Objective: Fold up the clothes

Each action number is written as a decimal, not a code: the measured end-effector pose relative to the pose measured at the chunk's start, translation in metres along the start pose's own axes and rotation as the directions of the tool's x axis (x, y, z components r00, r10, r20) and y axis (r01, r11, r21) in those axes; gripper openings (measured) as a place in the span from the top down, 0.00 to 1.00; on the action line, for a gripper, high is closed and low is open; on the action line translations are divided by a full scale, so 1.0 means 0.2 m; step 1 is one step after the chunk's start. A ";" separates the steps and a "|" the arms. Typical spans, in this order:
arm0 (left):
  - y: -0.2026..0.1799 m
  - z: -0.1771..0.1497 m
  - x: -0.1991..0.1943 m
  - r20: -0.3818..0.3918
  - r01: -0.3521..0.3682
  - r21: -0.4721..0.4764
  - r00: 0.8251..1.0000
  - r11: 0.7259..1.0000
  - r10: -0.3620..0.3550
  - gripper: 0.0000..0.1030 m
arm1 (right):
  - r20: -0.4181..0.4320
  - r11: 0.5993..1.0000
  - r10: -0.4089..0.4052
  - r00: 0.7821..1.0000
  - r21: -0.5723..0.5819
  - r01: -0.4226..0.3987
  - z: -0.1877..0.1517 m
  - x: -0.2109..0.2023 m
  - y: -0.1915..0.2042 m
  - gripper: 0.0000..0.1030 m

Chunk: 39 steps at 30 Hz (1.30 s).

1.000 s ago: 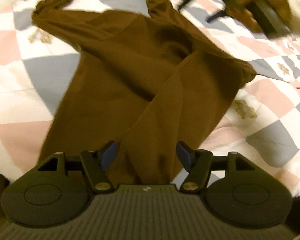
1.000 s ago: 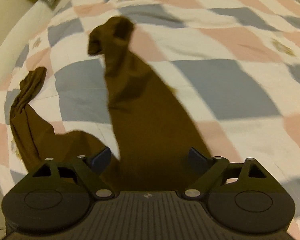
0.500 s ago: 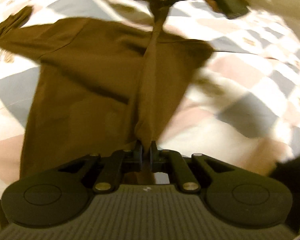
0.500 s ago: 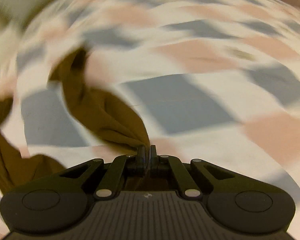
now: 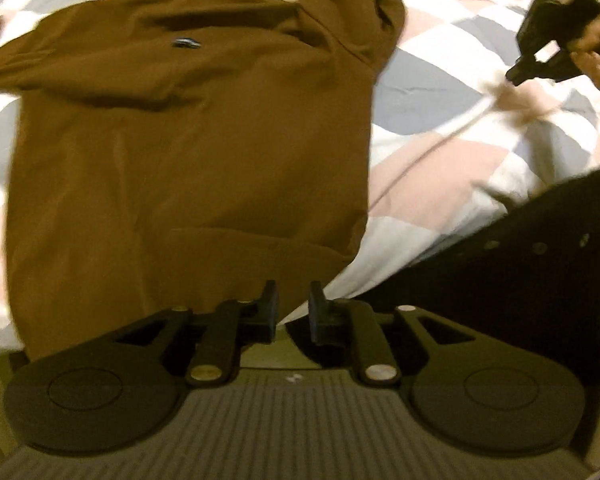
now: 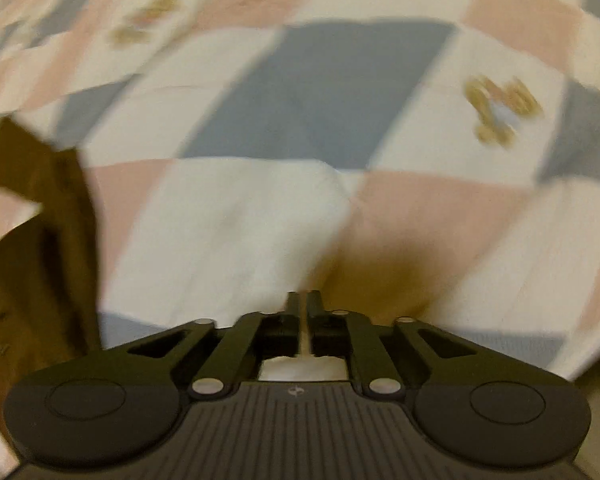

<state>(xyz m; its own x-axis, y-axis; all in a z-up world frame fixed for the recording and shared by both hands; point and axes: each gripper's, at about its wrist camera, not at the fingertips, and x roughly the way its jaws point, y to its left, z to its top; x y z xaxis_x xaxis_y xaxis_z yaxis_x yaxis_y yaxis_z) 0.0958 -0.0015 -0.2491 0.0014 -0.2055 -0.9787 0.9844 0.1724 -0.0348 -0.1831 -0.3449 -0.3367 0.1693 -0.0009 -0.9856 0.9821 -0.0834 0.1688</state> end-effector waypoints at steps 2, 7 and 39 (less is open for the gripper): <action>0.03 0.00 -0.06 0.025 -0.027 -0.065 0.999 0.998 0.029 0.87 | 0.056 0.985 0.091 0.994 -0.154 -0.082 0.03 -0.08 0.11 0.73; 0.17 0.11 -0.17 0.091 -0.161 -0.103 0.981 0.982 0.170 0.77 | 0.085 0.800 0.303 0.949 -0.564 -0.205 0.02 -0.18 0.56 0.31; 0.95 1.51 0.37 0.193 -0.144 0.602 0.981 0.786 0.031 0.71 | 0.172 0.866 0.036 0.985 -0.497 0.055 0.05 0.37 0.92 0.56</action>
<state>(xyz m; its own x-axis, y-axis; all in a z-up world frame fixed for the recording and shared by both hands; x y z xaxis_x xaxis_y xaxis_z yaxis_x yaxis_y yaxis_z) 0.3360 -0.2751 -0.2665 0.0662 -0.3822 -0.9217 0.8790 -0.4149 0.2351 0.0090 -0.3700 -0.3796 0.1876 -0.1748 -0.9666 0.9007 0.4232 0.0983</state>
